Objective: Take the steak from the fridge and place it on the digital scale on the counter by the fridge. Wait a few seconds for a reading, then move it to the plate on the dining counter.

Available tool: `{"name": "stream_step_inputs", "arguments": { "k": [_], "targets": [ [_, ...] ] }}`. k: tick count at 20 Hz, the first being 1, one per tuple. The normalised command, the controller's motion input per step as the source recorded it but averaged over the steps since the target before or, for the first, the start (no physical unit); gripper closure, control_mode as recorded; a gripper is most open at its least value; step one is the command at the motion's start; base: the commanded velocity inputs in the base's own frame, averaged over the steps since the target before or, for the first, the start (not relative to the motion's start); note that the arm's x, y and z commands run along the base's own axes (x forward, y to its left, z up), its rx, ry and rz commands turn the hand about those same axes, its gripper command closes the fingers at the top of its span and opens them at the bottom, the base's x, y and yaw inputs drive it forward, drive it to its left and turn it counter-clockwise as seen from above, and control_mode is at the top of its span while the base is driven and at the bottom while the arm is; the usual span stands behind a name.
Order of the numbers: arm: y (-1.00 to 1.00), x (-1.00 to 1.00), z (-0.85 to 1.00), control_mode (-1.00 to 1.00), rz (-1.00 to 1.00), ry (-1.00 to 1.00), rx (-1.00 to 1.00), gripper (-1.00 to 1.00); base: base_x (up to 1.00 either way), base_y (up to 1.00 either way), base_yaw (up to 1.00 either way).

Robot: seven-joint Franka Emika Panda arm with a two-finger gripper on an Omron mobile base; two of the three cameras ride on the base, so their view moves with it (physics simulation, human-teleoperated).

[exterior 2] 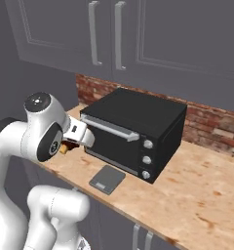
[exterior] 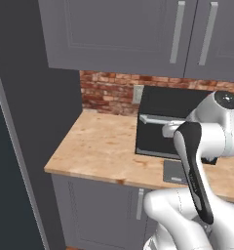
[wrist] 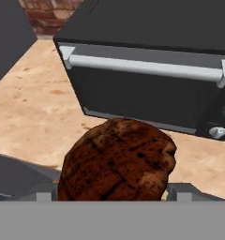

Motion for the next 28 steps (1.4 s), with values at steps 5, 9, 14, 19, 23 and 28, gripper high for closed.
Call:
{"name": "stream_step_inputs", "arguments": {
  "k": [5,9,14,19,23,28],
  "targets": [
    [-0.03,-0.52,-0.65,-1.00,0.14,0.03,0.00,1.00,0.00,0.00,0.00],
    [-0.03,-0.43,-0.58,-1.00,0.04,0.00,0.00,1.00,0.00,0.00,0.00],
    [-0.31,0.25,-0.45,-1.00,0.00,0.03,0.00,1.00,0.00,0.00,0.00],
    [-0.35,0.35,-0.56,-1.00,0.01,0.04,0.00,1.00,0.00,0.00,0.00],
    [-0.14,0.33,-0.66,-1.00,0.04,0.00,0.00,1.00,0.00,0.00,0.00],
    [-0.29,0.32,-0.39,-1.00,0.04,0.00,0.00,1.00,0.00,0.00,0.00]
  ]
}}
